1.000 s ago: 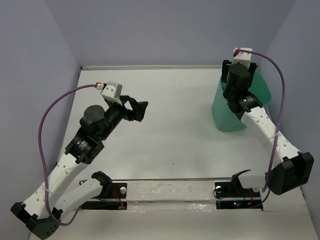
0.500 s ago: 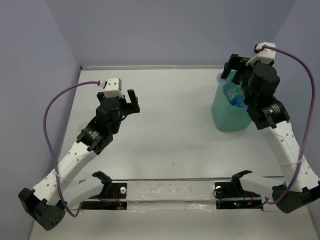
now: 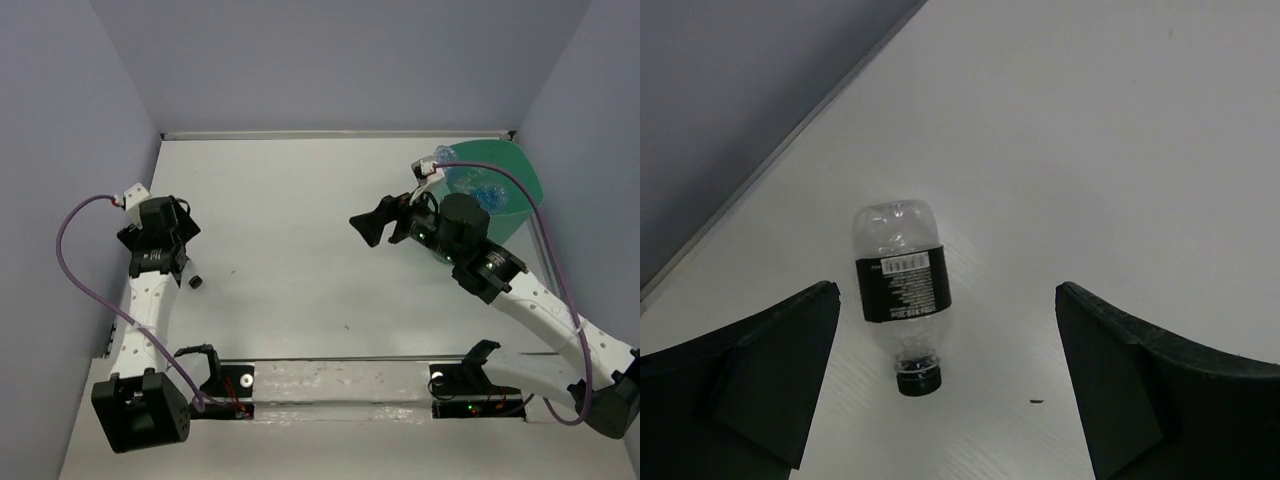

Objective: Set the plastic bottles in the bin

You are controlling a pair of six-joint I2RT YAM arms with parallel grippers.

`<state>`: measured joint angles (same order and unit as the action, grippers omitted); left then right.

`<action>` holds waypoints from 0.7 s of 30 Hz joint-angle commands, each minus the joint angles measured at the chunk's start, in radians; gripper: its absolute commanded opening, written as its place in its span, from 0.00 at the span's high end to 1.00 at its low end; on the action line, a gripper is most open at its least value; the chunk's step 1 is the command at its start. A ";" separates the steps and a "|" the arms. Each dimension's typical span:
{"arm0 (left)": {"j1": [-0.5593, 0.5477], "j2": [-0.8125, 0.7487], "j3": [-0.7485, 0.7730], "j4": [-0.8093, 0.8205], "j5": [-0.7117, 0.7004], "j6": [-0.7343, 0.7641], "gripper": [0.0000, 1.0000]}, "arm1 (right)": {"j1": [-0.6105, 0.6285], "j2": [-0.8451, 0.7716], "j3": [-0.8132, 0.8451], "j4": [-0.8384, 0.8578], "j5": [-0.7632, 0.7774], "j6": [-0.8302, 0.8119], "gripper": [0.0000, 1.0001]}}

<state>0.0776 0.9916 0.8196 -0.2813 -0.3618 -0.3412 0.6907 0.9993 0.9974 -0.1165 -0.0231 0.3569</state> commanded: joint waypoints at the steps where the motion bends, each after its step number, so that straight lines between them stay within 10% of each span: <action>1: 0.100 0.019 -0.062 -0.028 0.078 -0.057 0.01 | 0.009 -0.057 -0.049 0.150 -0.040 0.034 0.00; 21: 0.234 0.621 0.121 0.051 0.276 -0.056 0.12 | 0.018 -0.146 -0.097 0.083 -0.120 0.008 0.00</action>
<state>0.3019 1.5909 0.8986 -0.2398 -0.1333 -0.3996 0.7013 0.8700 0.9001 -0.0467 -0.1345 0.3737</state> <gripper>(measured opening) 0.934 0.994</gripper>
